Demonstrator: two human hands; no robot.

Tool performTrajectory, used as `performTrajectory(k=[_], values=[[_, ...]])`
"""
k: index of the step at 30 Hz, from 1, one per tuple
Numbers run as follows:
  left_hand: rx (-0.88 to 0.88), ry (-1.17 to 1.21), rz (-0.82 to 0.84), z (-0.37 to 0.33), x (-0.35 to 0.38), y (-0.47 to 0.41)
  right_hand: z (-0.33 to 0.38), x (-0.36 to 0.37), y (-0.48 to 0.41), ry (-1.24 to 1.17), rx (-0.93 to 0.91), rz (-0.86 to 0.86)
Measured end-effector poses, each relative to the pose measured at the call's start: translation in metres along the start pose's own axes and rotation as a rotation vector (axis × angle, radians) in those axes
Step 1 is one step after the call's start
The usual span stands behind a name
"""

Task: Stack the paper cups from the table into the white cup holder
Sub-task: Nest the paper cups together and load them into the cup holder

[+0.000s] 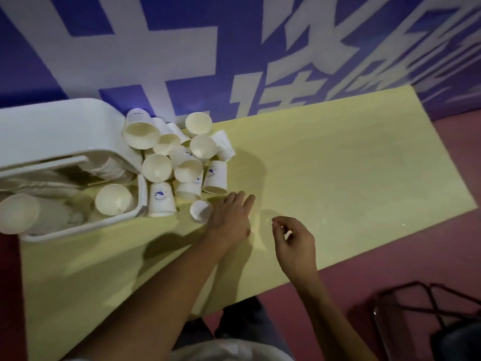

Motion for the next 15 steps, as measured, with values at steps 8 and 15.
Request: performTrajectory(k=[8, 15], values=[[-0.109, 0.069, -0.009, -0.016, 0.006, -0.020, -0.047, -0.050, -0.018, -0.049, 0.023, 0.086], [-0.213, 0.794, -0.487, 0.005, -0.009, 0.086, -0.010, -0.024, -0.074, -0.042, -0.066, 0.236]])
Point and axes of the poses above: each hand's wrist, its own y-axis away from the middle knuckle, its own x-axis out of the palm, z = x × y, the point moved 4 cm from there along -y, towards the middle knuckle, and after that the axes turned 15 degrees about z, right-handed, at the moved point
